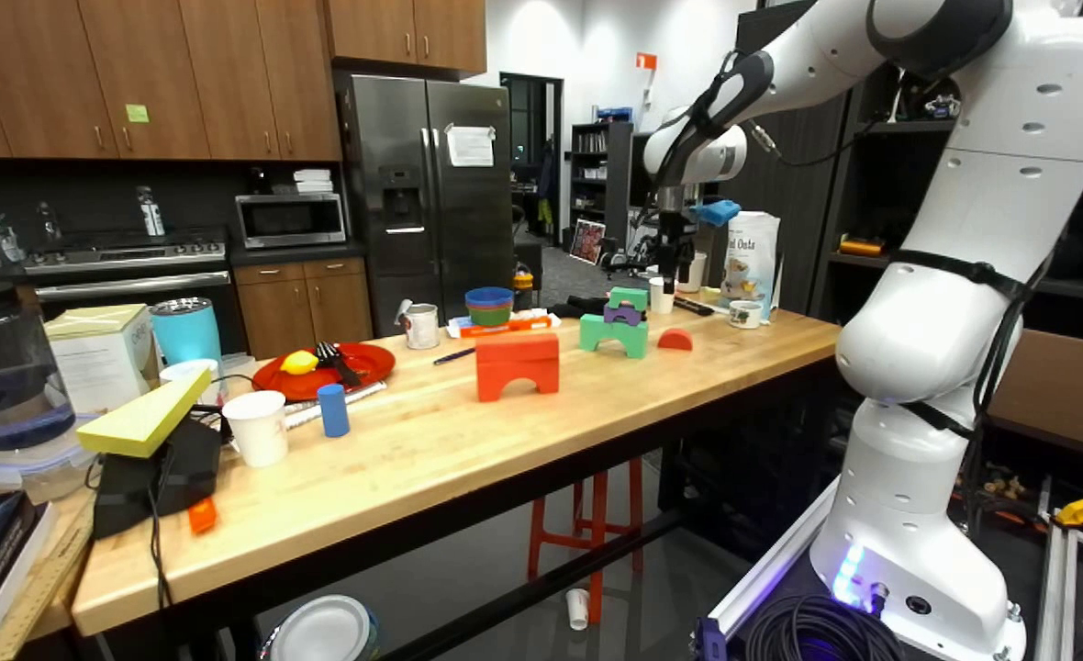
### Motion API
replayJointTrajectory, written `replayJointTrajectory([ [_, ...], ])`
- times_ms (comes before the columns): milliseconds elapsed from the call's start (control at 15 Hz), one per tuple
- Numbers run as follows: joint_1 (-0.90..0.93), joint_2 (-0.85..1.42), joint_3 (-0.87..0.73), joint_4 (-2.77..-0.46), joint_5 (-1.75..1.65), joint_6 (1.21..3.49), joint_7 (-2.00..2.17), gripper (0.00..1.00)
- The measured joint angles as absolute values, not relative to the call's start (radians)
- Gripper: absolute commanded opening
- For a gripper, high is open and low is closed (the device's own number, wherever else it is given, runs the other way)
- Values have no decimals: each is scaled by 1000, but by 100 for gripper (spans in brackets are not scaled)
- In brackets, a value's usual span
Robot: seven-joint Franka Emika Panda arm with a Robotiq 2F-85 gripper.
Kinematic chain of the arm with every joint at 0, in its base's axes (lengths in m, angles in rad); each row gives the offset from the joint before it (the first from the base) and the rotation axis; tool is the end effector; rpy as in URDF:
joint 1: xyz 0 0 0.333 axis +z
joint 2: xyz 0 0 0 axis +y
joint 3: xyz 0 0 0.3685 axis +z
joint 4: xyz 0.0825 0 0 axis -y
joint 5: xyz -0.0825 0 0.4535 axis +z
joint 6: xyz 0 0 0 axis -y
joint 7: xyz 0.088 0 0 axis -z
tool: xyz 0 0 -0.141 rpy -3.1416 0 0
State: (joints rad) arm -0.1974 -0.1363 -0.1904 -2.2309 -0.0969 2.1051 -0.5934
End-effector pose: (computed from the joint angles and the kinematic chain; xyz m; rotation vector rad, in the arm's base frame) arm 0.5110 -0.2179 0.4126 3.0610 0.3943 -0.0302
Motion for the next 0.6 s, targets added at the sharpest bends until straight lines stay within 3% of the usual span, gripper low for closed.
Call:
replayJointTrajectory([
  [600, -195, -295, -193, -2437, -178, 2316, -526, 100],
])
